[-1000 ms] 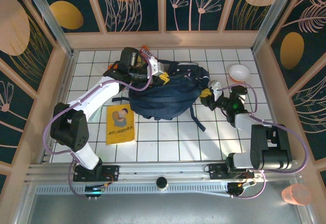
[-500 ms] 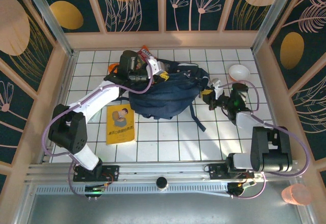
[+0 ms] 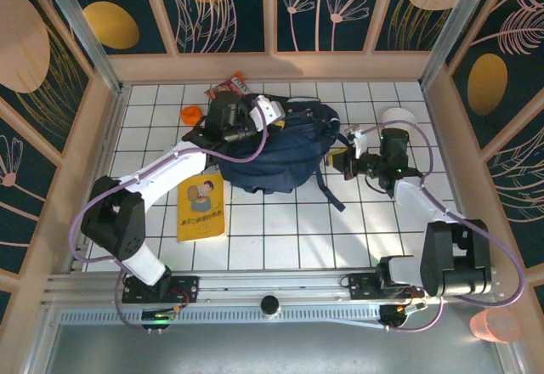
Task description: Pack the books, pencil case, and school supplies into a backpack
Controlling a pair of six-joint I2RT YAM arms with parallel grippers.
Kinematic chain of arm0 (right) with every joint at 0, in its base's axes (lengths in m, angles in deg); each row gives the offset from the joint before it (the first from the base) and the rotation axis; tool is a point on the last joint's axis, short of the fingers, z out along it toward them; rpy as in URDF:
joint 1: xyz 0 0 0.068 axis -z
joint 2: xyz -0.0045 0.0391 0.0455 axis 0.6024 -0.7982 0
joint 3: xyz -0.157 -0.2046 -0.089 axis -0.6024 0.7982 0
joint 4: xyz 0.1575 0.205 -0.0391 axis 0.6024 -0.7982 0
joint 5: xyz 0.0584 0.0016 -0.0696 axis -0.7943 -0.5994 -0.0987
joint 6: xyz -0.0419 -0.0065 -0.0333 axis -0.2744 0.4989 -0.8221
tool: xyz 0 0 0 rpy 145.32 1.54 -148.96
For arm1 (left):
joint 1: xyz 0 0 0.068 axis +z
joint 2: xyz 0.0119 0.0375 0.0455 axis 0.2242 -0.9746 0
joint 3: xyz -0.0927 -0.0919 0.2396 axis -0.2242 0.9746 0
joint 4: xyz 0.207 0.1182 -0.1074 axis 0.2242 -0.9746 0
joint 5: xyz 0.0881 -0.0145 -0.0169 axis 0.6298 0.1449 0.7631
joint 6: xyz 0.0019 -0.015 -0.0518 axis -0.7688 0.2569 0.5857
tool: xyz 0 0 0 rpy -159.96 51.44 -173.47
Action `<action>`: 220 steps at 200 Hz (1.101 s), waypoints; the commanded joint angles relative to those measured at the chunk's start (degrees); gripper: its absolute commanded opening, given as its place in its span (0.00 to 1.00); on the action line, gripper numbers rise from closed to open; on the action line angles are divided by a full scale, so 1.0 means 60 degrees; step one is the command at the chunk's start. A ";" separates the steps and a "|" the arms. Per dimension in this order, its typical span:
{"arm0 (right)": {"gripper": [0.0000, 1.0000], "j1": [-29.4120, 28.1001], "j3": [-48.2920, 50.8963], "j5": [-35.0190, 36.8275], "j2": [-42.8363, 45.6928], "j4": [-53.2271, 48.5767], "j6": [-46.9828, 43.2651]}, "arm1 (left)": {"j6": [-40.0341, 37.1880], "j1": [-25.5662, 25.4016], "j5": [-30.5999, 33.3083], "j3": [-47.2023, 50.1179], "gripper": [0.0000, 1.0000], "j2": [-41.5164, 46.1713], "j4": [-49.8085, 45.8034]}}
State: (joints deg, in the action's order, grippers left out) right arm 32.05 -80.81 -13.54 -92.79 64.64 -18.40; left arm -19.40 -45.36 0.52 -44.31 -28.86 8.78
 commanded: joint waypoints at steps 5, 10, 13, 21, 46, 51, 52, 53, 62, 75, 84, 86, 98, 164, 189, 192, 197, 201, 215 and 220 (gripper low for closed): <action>0.00 -0.0156 -0.0239 -0.0902 0.0365 -0.0484 0.1129 | 0.0569 -0.0001 0.0831 -0.0168 0.00 -0.0034 0.1286; 0.00 -0.0209 -0.0210 -0.1013 0.0408 -0.0404 0.1358 | 0.0605 -0.0042 0.0805 -0.0113 0.00 -0.0032 0.1356; 0.00 -0.0235 -0.0180 -0.1065 0.0434 -0.0337 0.1490 | 0.0610 -0.0063 0.0781 -0.0095 0.00 -0.0033 0.1400; 0.00 -0.0335 -0.0108 -0.1062 0.0538 -0.0246 0.1726 | 0.0668 -0.0107 0.0656 -0.0032 0.00 -0.0034 0.1508; 0.00 -0.0549 0.0239 -0.0584 0.0686 0.0433 0.2418 | 0.0951 -0.0113 -0.0302 0.0124 0.00 -0.0037 0.1902; 0.00 -0.0567 0.0316 -0.0603 0.0652 0.0666 0.2657 | 0.1011 -0.0114 -0.0539 0.0144 0.00 -0.0034 0.1991; 0.00 -0.0578 0.0336 -0.0607 0.0646 0.0714 0.2711 | 0.1025 -0.0111 -0.0579 0.0146 0.00 -0.0026 0.2005; 0.00 -0.0583 0.0361 -0.0609 0.0636 0.0775 0.2737 | 0.1054 -0.0116 -0.0622 0.0147 0.00 -0.0023 0.2019; 0.00 -0.0691 0.0490 -0.0613 0.0550 0.1228 0.3270 | 0.1316 -0.0115 -0.0926 0.0148 0.00 -0.0019 0.2200; 0.00 -0.0892 0.0650 -0.0565 0.0455 0.1811 0.3903 | 0.1753 -0.0120 -0.1242 0.0152 0.00 -0.0033 0.2507; 0.00 -0.1071 0.0737 -0.0425 0.0425 0.2068 0.4108 | 0.1982 -0.0114 -0.1507 0.0174 0.00 -0.0020 0.2713; 0.00 -0.1105 0.0759 -0.0400 0.0422 0.2125 0.4133 | 0.2007 -0.0113 -0.1549 0.0177 0.00 -0.0008 0.2753; 0.00 -0.1234 0.0900 -0.0223 0.0388 0.2359 0.4262 | 0.2197 -0.0114 -0.1670 0.0241 0.00 0.0037 0.3049; 0.18 -0.1273 0.1518 0.0042 0.0374 0.3154 0.4473 | 0.2469 -0.0117 -0.2474 0.0214 0.00 0.0040 0.3705; 0.12 -0.1278 0.1657 -0.0104 0.0435 0.3295 0.4650 | 0.2634 -0.0111 -0.2117 0.0234 0.00 0.0040 0.3826; 0.06 -0.1280 0.1673 -0.0158 0.0474 0.3297 0.4666 | 0.2660 -0.0113 -0.2012 0.0236 0.00 0.0040 0.3832; 0.01 -0.1291 0.1663 -0.0207 0.0537 0.3250 0.4695 | 0.2672 -0.0122 -0.1792 0.0250 0.00 0.0034 0.3824; 0.00 -0.1284 0.1649 -0.0217 0.0580 0.3185 0.4708 | 0.2665 -0.0139 -0.1507 0.0258 0.00 0.0039 0.3776; 0.00 -0.1288 0.1468 0.0021 0.0830 0.2648 0.4874 | 0.2473 -0.0238 -0.0142 0.0296 0.00 0.0012 0.3521; 0.00 -0.1288 0.1366 0.0130 0.0906 0.2352 0.4930 | 0.2351 -0.0279 0.0294 0.0296 0.00 -0.0010 0.3394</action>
State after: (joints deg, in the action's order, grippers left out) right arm 24.94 -71.81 -13.49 -90.02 82.26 9.46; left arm -5.34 -46.12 -6.96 -41.40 -29.41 19.34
